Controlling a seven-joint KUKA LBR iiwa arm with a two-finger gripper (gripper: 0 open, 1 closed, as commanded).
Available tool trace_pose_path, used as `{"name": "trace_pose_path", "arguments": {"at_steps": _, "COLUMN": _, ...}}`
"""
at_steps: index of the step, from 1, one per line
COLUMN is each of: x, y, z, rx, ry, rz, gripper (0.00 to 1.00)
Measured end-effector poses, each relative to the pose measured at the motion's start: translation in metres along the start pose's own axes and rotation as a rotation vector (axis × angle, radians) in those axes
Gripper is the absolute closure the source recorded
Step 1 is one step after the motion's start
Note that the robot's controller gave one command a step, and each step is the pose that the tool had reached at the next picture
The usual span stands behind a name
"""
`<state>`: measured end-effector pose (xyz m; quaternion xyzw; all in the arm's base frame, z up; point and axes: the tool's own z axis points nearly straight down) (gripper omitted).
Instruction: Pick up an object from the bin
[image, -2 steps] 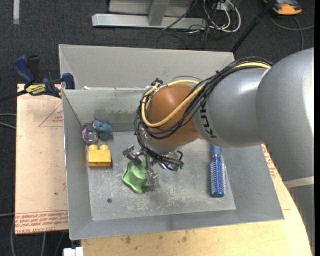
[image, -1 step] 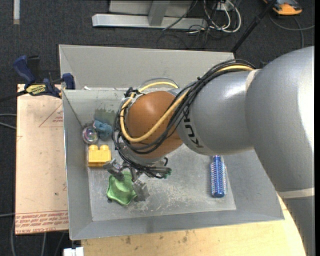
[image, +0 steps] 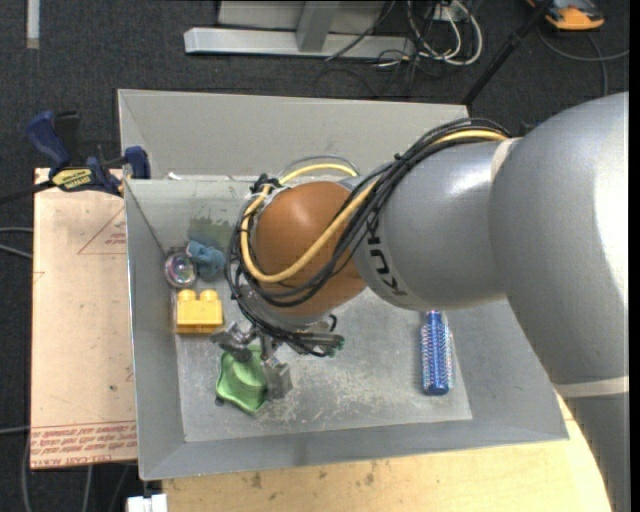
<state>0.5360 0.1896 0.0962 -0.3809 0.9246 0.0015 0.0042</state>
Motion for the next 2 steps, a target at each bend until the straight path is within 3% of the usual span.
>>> {"name": "trace_pose_path", "arguments": {"at_steps": 1, "x": 0.018, "y": 0.020, "z": -0.068, "rx": -0.002, "ry": 0.003, "rz": -0.529, "gripper": 1.00}}
{"name": "trace_pose_path", "arguments": {"at_steps": 2, "x": 0.019, "y": 0.013, "z": -0.172, "rx": 0.004, "ry": -0.001, "rz": -0.527, "gripper": 1.00}}
